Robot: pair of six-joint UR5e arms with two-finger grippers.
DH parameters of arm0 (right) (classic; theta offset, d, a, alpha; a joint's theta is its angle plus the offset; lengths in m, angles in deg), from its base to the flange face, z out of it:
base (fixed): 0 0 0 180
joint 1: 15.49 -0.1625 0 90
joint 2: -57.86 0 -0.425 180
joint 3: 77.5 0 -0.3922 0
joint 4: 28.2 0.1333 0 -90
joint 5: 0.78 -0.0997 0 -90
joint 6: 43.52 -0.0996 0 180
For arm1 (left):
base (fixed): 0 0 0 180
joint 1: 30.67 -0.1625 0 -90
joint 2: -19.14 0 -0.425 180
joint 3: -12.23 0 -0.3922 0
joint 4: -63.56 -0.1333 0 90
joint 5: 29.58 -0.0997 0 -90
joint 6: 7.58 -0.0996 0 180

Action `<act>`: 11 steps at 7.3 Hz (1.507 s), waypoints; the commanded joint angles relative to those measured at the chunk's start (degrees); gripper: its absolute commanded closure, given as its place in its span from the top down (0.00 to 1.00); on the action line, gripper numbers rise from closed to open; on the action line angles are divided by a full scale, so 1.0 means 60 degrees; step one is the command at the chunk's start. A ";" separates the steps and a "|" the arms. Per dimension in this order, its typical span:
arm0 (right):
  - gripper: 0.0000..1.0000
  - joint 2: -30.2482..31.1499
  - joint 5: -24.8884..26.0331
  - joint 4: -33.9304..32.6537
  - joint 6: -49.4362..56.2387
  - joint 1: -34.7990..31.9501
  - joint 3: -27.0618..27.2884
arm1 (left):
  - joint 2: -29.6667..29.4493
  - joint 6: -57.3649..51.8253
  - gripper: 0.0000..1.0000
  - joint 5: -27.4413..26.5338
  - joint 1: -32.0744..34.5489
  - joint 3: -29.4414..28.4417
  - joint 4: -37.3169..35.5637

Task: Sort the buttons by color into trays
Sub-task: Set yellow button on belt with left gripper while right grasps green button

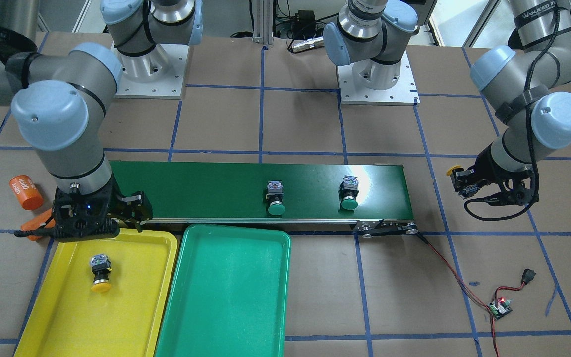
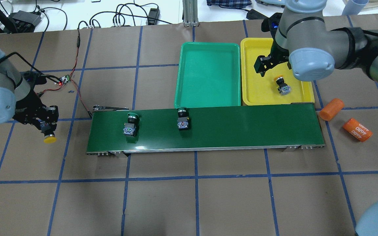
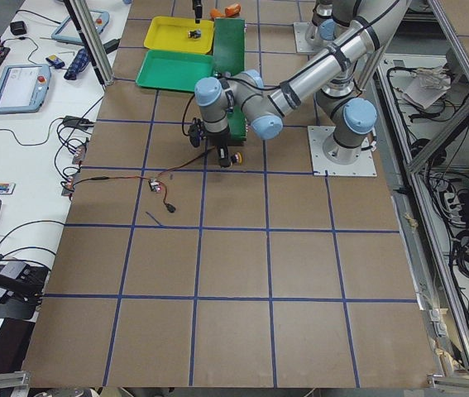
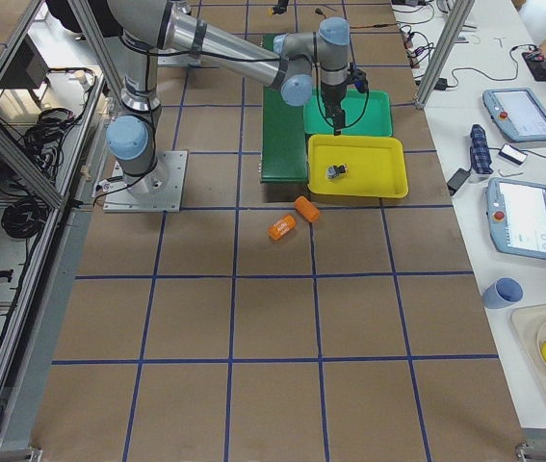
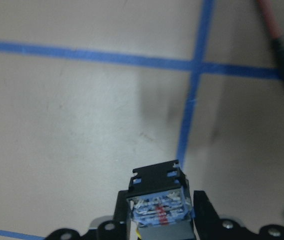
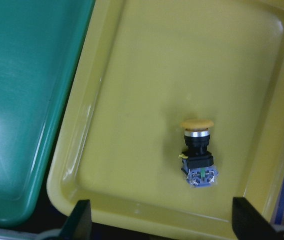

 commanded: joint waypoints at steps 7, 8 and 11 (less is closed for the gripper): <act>0.91 0.1059 -0.1150 0.1312 -0.5148 -0.2877 0.0727 | -0.1026 -0.0555 0.00 0.1301 0.2173 -0.1044 0.1033; 0.89 0.0738 -0.1165 0.0816 -0.5194 -0.3054 0.0771 | -0.1085 -0.0526 0.00 0.1303 0.2173 -0.0999 0.0931; 0.87 -0.0478 -0.1092 -0.1046 -0.5151 -0.3231 0.0771 | -0.1130 -0.0452 1.00 0.1216 0.2217 -0.1070 0.0915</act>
